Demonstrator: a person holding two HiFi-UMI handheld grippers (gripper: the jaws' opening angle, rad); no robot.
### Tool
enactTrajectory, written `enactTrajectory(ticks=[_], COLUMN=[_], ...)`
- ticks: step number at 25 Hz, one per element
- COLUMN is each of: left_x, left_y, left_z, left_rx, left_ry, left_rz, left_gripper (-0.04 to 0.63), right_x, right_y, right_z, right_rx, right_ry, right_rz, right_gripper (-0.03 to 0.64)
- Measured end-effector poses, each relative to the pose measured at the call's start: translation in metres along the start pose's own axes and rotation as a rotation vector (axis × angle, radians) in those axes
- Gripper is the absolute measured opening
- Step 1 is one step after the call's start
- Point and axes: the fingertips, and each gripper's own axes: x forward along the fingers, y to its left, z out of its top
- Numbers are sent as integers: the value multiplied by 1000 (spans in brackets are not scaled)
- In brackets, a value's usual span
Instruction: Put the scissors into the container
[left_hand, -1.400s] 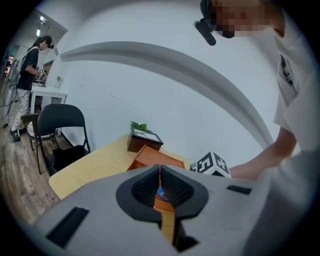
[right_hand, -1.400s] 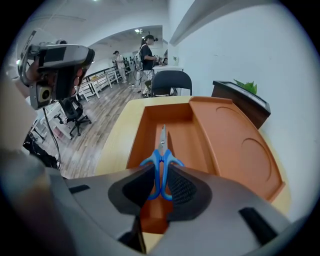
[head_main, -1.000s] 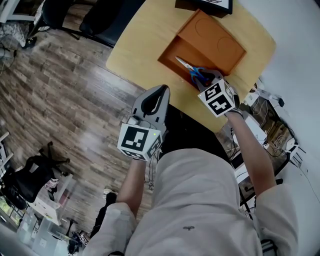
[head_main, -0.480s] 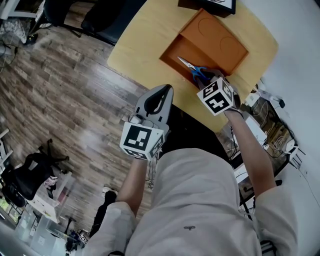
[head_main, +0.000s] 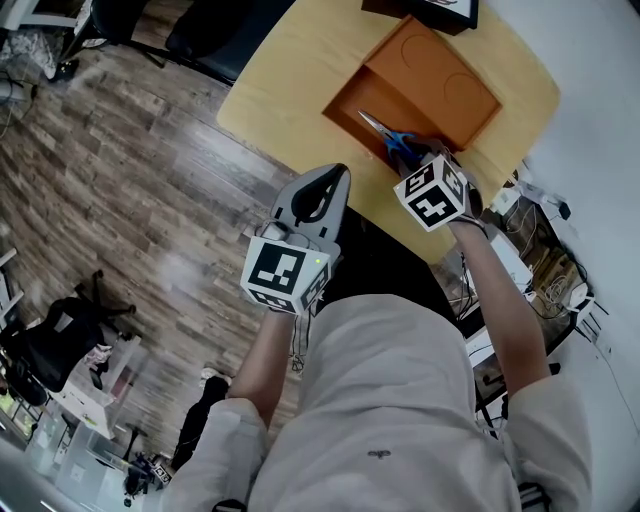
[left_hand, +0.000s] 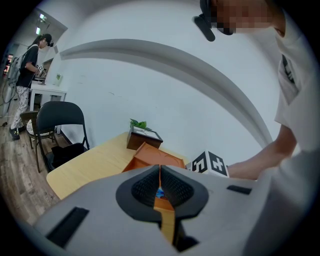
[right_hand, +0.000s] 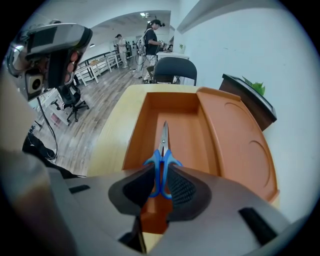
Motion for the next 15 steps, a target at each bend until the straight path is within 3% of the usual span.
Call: enactTrajectory(ticks=[15], left_x=[-8], left_y=[-2], left_z=[1], left_rx=[13], left_ry=[-5], left_rz=[-1], left_gripper=[8], right_x=[-3], right_y=[-3], right_z=[2], right_rx=[33], right_ry=[-25], right_rz=[-19], right_gripper=[64])
